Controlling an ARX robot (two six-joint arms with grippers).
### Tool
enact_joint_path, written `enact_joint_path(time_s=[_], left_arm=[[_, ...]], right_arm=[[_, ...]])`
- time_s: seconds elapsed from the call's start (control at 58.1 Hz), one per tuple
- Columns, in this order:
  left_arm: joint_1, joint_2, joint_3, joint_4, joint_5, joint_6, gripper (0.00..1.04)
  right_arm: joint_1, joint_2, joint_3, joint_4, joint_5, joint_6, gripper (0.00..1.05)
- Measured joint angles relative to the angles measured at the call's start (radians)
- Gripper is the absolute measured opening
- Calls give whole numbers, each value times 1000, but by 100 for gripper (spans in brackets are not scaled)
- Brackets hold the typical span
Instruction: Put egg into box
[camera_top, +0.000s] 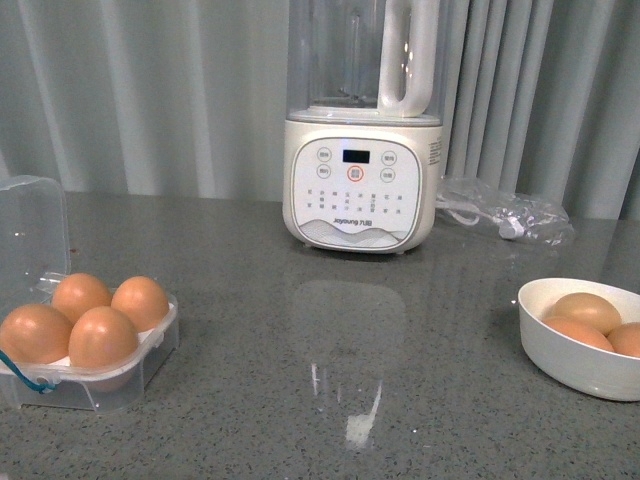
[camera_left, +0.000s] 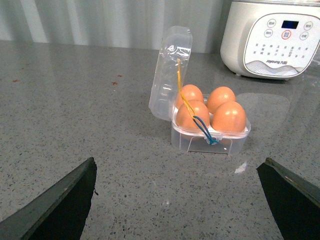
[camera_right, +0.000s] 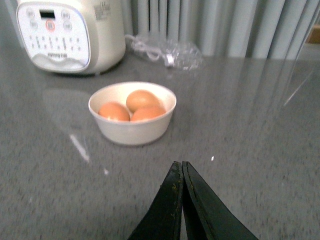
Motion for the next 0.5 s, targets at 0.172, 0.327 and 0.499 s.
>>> enact_joint_path(time_s=[0.172, 0.327, 0.499], left_arm=[[0, -1, 0, 0, 0, 0, 98], [0, -2, 0, 0, 0, 0, 98], [0, -2, 0, 0, 0, 0, 98]], right_arm=[[0, -92, 0, -72, 0, 0, 3], [0, -92, 0, -72, 0, 0, 3], [0, -92, 0, -72, 0, 0, 3]])
